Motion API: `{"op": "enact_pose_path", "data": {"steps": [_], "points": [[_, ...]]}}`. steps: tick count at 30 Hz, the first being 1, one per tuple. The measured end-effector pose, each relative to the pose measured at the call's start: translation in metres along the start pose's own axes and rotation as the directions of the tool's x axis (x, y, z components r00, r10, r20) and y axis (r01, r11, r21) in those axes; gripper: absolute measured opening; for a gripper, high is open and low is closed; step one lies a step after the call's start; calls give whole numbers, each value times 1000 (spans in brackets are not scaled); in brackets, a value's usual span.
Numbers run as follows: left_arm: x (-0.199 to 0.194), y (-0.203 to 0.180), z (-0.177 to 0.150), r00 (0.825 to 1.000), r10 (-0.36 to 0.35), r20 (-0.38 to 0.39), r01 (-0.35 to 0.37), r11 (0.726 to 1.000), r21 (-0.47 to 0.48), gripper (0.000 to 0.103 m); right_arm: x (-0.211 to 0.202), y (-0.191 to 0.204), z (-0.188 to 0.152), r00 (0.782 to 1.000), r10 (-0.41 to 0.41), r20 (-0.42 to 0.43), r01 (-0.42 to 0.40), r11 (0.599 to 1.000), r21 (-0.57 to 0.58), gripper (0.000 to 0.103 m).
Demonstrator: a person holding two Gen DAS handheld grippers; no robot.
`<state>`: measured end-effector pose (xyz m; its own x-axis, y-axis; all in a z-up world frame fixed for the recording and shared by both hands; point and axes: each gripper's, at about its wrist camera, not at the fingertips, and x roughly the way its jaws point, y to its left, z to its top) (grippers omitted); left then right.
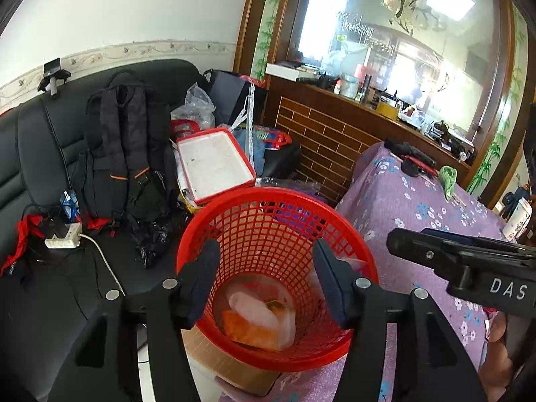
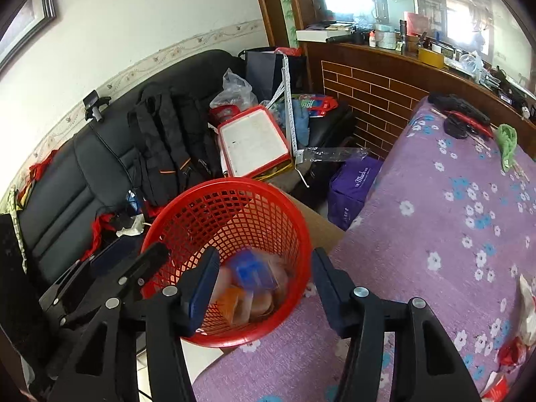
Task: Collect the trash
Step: 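Move both held items over the red wastebasket and open both grippers, then swing both open grippers back over the table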
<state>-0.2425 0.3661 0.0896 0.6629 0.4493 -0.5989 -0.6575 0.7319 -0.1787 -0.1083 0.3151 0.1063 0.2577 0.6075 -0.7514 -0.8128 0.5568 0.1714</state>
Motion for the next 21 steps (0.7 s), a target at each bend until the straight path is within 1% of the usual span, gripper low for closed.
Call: {"op": "enact_pose_path", "data": {"steps": [3, 6, 9, 13, 15, 18, 21], "points": [[-8, -7, -4, 1000, -14, 8, 14, 1000, 14, 58, -21, -11, -10, 999, -29, 29, 29, 1000, 2, 61], [-15, -22, -10, 999, -36, 11, 35, 999, 41, 58, -43, -24, -28, 999, -35, 36, 34, 999, 28, 62], [-23, -43, -19, 998, -63, 13, 61, 996, 72, 61, -66, -43, -52, 996, -78, 43, 76, 995, 57, 62], [-29, -79, -35, 993, -116, -21, 118, 984, 135, 61, -98, -75, -92, 992, -123, 39, 118, 987, 105, 62], [-32, -100, -44, 990, -139, -37, 143, 975, 170, 61, -116, -95, -112, 987, -154, 40, 147, 979, 143, 62], [-37, -135, -58, 980, -186, -73, 197, 955, 222, 61, -148, -127, -147, 977, -208, 51, 194, 960, 204, 62], [-44, -168, -73, 966, -232, -113, 254, 927, 277, 62, -178, -158, -175, 962, -266, 61, 242, 934, 265, 62]]}}
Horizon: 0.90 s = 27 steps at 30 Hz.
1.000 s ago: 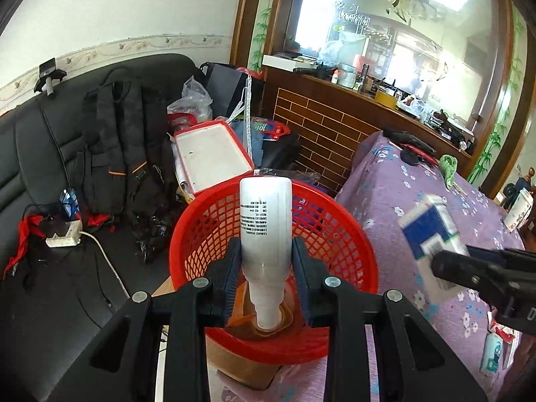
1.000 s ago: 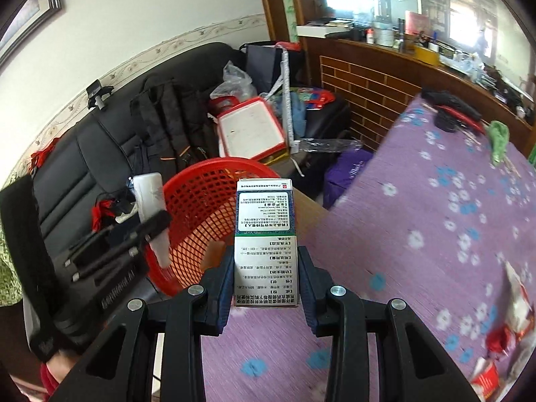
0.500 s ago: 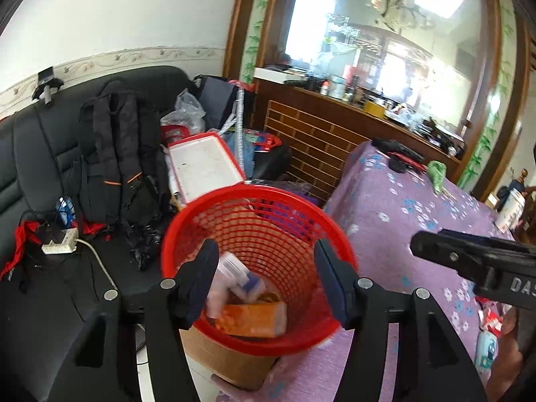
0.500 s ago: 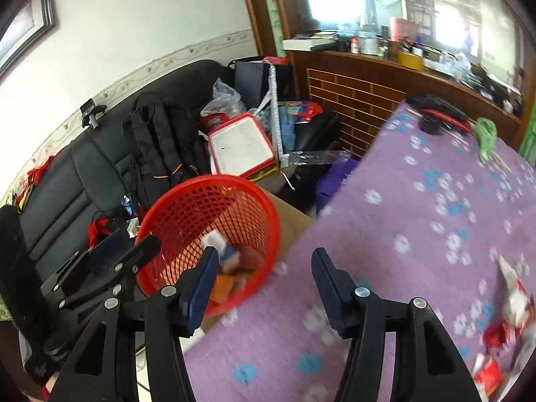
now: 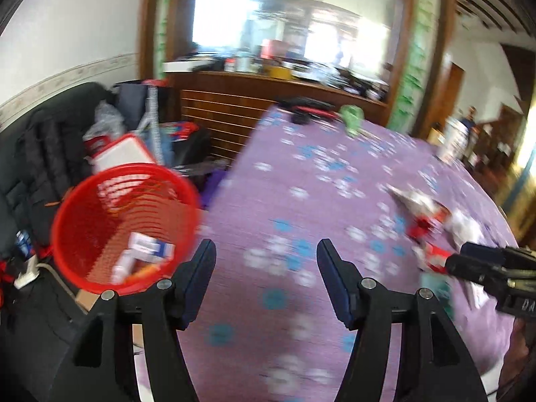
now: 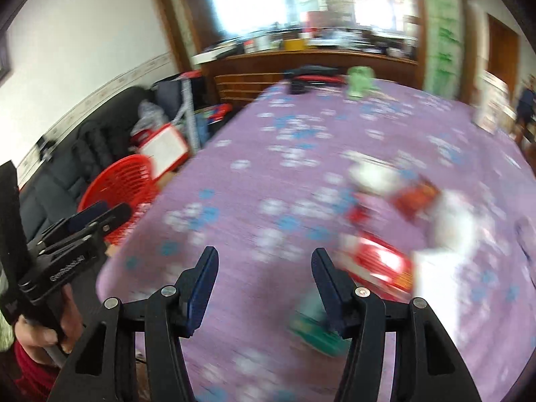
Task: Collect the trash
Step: 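Swing both open grippers back over the table, then grasp the cartoon tissue pack with the left gripper while the right gripper grasps the white tablet box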
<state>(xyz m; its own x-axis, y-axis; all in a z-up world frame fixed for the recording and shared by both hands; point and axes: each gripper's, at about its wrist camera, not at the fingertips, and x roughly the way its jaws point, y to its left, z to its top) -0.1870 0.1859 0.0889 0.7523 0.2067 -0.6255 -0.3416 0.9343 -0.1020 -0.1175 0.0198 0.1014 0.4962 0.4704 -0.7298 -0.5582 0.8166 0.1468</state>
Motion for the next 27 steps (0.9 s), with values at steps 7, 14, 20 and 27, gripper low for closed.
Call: {"op": "enact_pose_path", "data": {"steps": [7, 14, 20, 27], "points": [[12, -92, -22, 982, -148, -120, 165, 976, 142, 74, -44, -99, -39, 983, -181, 42, 172, 972, 160, 68], [29, -164, -49, 951, -184, -247, 249, 933, 260, 83, -58, -145, -60, 983, -180, 40, 162, 947, 277, 68], [53, -201, -65, 949, -112, -295, 215, 913, 346, 84, -54, -148, -64, 986, -164, 38, 147, 948, 284, 68], [77, -205, -65, 945, -88, -315, 198, 919, 339, 79, -46, -150, -68, 987, -161, 23, 148, 949, 280, 73]]}}
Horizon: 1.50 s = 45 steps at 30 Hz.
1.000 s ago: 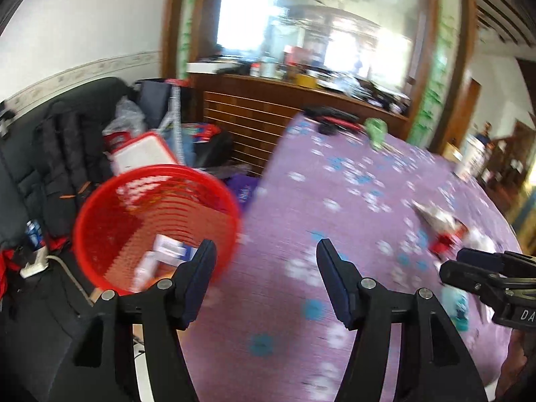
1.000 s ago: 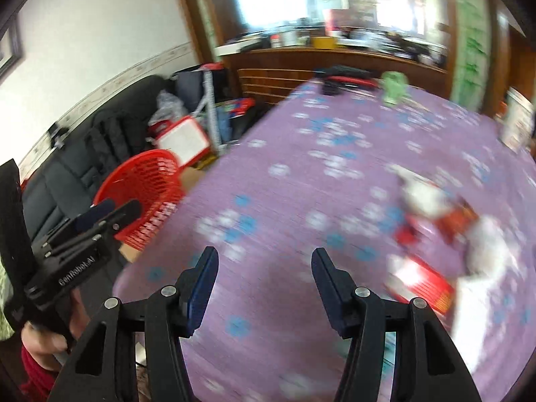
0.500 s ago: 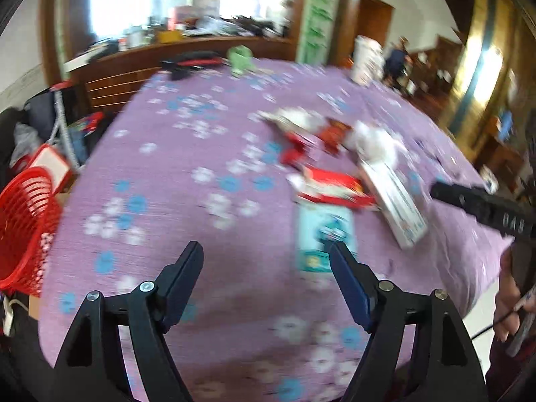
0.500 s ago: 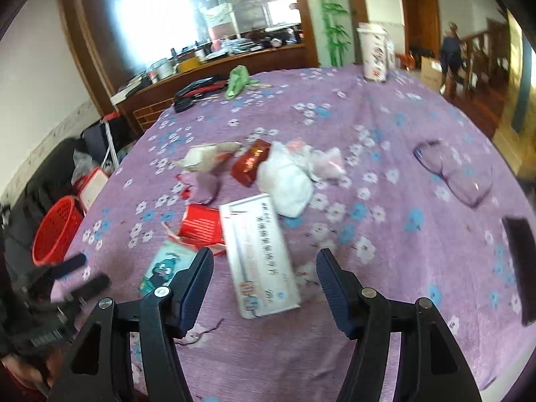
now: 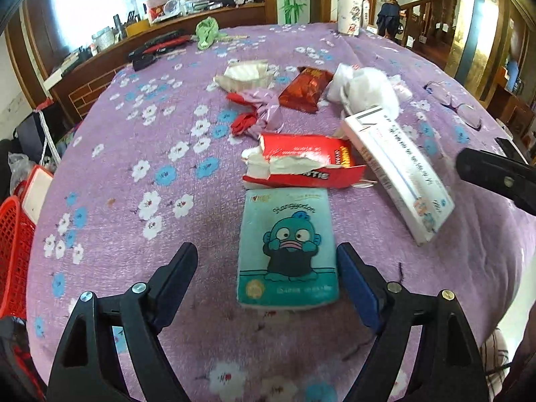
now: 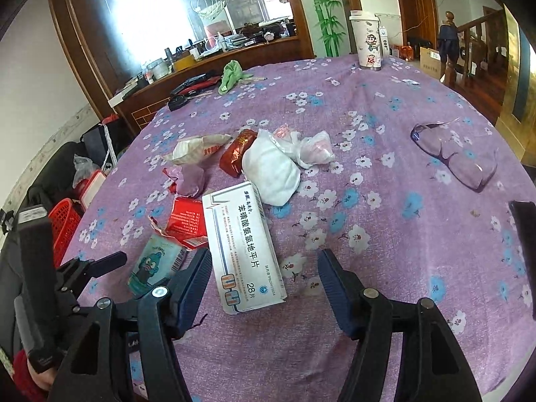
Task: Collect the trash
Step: 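Grasp the cartoon tissue pack with the left gripper while the right gripper grasps the white tablet box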
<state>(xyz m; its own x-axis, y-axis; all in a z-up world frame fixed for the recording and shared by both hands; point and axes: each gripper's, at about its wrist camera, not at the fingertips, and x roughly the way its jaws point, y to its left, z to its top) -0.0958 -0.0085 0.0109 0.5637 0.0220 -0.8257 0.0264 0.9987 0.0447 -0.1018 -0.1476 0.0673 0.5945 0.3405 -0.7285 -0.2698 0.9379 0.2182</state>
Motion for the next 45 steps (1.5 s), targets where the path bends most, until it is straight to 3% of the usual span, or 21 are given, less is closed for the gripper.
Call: {"op": "enact_pose_path", "data": {"steps": [3, 5, 8, 20, 22, 28, 39, 45], "points": [[2, 8, -2, 999, -38, 8, 38, 999, -33, 66, 3, 1, 0, 1000, -2, -2, 2, 1000, -9, 76], [-1, 12, -4, 999, -27, 22, 28, 999, -33, 52, 8, 4, 0, 1000, -4, -12, 3, 1000, -20, 76], [-4, 20, -10, 999, -30, 32, 31, 998, -48, 48, 18, 9, -3, 999, -4, -37, 2, 999, -42, 77], [-16, 48, -25, 997, -44, 59, 51, 991, -123, 46, 52, 27, -12, 992, -96, -81, 86, 988, -128, 76], [-17, 47, -25, 997, -43, 64, 51, 991, -122, 46, 53, 26, -13, 991, -99, -85, 88, 988, -127, 62], [-21, 46, -26, 996, -45, 82, 55, 991, -120, 46, 47, 23, -13, 993, -74, -88, 64, 992, -106, 58], [-38, 46, -23, 990, -25, 136, 41, 992, -116, 46, 11, 42, -8, 1000, -18, -2, 18, 992, -122, 54], [-40, 46, -23, 990, -21, 140, 38, 992, -119, 46, 18, 46, -12, 999, -6, -49, 0, 992, -129, 54]]}}
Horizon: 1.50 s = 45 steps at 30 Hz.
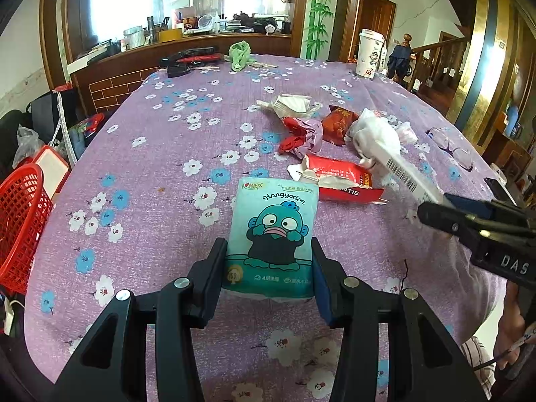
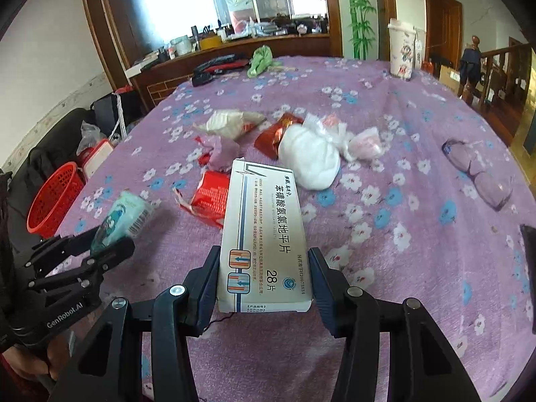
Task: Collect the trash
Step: 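Grasp the cartoon tissue pack with the left gripper while the right gripper grasps the white tablet box, then lift the tissue pack and tablet box and carry them toward the red wastebasket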
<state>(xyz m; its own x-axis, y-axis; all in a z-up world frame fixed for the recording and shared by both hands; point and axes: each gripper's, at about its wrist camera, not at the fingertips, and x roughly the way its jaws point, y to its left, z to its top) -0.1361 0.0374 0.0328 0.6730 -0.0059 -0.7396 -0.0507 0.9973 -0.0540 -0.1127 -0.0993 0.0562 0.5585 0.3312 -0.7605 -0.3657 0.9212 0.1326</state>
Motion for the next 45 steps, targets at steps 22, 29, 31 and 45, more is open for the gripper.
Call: {"op": "enact_pose_path", "data": {"steps": [22, 29, 31, 45], "points": [[2, 2, -1, 1000, 3, -3, -3, 1000, -3, 46, 25, -2, -6, 997, 45, -69, -43, 999, 31, 57], [-6, 1, 2, 1000, 7, 31, -7, 1000, -5, 46, 0, -1, 0, 1000, 25, 16, -25, 999, 24, 57], [-9, 0, 3, 999, 11, 40, -11, 1000, 0, 46, -7, 1, 2, 999, 30, 36, -31, 999, 22, 57], [-18, 5, 6, 997, 34, 67, -34, 999, -5, 46, -12, 13, 3, 998, 53, 41, -53, 999, -4, 57]]}}
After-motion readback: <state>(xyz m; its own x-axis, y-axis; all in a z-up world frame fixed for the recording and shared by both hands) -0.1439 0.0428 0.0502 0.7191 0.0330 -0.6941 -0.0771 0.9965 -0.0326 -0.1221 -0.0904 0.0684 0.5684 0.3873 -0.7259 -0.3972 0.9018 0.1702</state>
